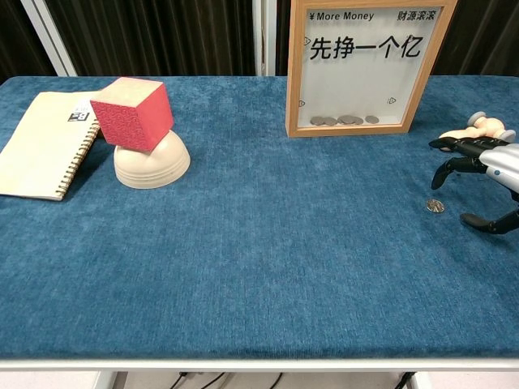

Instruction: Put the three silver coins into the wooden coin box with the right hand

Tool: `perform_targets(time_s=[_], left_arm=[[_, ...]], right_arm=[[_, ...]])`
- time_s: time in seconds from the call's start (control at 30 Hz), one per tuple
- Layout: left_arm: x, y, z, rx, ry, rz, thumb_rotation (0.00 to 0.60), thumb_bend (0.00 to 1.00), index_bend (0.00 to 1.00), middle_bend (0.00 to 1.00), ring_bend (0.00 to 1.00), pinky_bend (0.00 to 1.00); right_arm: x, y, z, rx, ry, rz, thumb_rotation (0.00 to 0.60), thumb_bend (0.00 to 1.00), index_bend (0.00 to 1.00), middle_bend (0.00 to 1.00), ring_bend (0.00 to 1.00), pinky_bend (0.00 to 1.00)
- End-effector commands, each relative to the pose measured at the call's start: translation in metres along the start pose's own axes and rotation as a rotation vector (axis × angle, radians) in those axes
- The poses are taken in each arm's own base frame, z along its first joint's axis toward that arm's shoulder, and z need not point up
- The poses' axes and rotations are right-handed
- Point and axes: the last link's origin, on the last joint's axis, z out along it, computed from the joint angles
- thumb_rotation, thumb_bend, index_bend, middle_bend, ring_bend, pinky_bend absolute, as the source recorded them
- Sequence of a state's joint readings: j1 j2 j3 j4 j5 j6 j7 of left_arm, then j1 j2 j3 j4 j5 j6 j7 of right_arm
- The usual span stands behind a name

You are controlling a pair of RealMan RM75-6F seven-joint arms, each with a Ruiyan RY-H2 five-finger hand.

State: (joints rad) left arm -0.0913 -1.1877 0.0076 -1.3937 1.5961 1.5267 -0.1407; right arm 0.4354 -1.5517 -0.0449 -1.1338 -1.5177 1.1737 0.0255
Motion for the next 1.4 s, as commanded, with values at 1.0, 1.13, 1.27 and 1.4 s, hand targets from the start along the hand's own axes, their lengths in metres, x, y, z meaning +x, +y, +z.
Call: perform_targets(time_s=[1.0,1.13,1.27,1.4], left_arm=[[-0.0020,-0.0031,0.0002,0.006,-0.007,-0.002,0.600,0.04,0.02,0.00,0.00,0.00],[-0.0024,-0.0038,0.0003,0.007,-0.007,-0.005,0.600,0.04,0.02,0.00,0.00,0.00],[-0.0034,-0.0046,0.0006,0.006,-0.009,-0.005,0.600,0.04,0.02,0.00,0.00,0.00],[-0.0027,-0.0057,0.0006,0.007,-0.007,-0.005,0.600,0.04,0.02,0.00,0.00,0.00]], right_arm=[[-0.0094,-0.0048,0.0043,0.006,-0.023,0.012,0.600,0.30,0.37,0.00,0.00,0.00],[-0.0081,-0.0050,0.0051,0.007,-0.020,0.009,0.600,0.32,0.39,0.00,0.00,0.00],[-0.0082,-0.0049,0.0057,0.005,-0.020,0.006,0.600,0.32,0.41,0.00,0.00,0.00],[-0.0088,-0.0045,0.0057,0.001,-0.017,0.003,0.600,0.33,0.45,0.01,0.00,0.00]])
